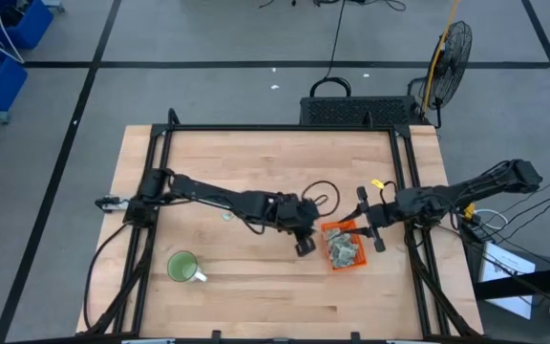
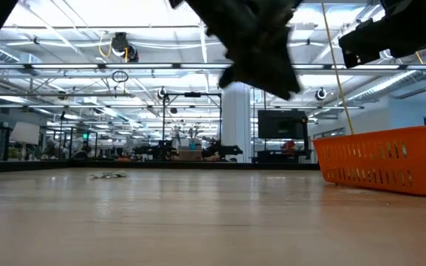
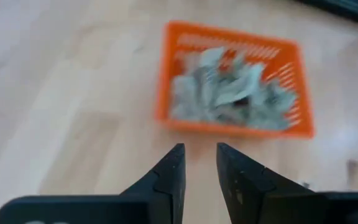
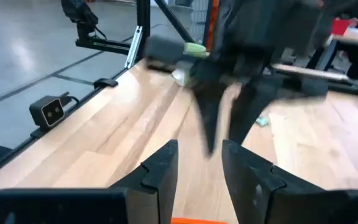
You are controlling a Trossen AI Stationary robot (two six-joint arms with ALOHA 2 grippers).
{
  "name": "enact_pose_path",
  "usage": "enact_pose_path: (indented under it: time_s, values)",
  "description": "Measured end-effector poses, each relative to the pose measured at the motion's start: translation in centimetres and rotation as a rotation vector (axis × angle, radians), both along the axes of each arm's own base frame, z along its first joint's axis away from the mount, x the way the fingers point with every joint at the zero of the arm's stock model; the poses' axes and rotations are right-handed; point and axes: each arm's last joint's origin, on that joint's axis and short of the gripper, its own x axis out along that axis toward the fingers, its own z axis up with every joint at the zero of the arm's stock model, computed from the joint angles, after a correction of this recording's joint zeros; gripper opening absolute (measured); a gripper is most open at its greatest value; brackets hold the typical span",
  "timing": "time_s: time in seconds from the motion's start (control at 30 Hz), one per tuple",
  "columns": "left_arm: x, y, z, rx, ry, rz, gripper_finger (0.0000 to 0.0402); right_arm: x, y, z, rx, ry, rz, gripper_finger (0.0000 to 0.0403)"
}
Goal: Pick and place Stevia / Truvia into bins
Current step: Put the stevia packet into the orange basket
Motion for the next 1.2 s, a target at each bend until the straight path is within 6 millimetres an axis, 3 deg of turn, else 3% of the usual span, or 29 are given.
enact_pose_path:
  time_s: [0.17,0.37,0.5,0.67,0.83,1.0,1.2]
  values:
    - [-3.5,-0.5,1.7,0.054,0.205,0.136,0.0093,0.0,0.0,-0.3,0.031,0.042,-0.01,0.0118]
    - [-7.7,-2.3,0.8,0.227,0.499,0.323,0.0093,0.0,0.0,-0.6,0.081,0.078,-0.025,0.0118]
    - [-9.5,-2.9,-0.5,0.241,0.613,0.403,0.0093,0.0,0.0,-0.6,0.117,0.094,-0.035,0.0118]
    - [-11.7,-2.0,-2.2,0.278,0.813,0.424,0.0093,0.0,0.0,-0.7,0.149,0.105,-0.044,0.0118]
    - [-13.6,-0.4,-3.2,0.226,0.976,0.317,0.0093,0.0,0.0,-0.7,0.16,0.108,-0.047,0.0118]
    - [-16.1,1.2,-3.0,0.21,0.995,0.306,0.0093,0.0,0.0,-0.7,0.159,0.111,-0.047,0.0118]
    - [-19.8,2.8,-2.1,0.168,0.68,0.37,0.0093,0.0,0.0,-0.7,0.158,0.116,-0.047,0.0118]
